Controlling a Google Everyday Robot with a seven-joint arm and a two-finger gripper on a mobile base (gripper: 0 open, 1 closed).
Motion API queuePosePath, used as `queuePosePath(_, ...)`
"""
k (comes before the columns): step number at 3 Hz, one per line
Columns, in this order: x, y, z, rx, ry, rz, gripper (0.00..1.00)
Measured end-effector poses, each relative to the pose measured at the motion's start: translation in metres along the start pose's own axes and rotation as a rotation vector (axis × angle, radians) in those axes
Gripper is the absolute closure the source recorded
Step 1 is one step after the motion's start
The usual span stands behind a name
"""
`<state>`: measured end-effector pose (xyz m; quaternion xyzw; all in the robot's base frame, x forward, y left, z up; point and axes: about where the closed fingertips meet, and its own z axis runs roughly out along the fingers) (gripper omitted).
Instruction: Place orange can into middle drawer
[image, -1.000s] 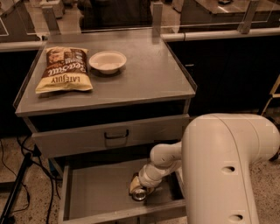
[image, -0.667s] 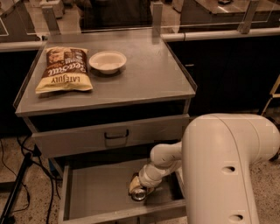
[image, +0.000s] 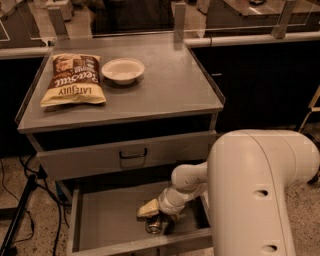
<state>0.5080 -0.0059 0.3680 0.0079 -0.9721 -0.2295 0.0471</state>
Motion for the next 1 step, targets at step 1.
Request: queuePosePath(1,0.0000,0.0000,0.0000,0.000,0.000,0.000,0.00)
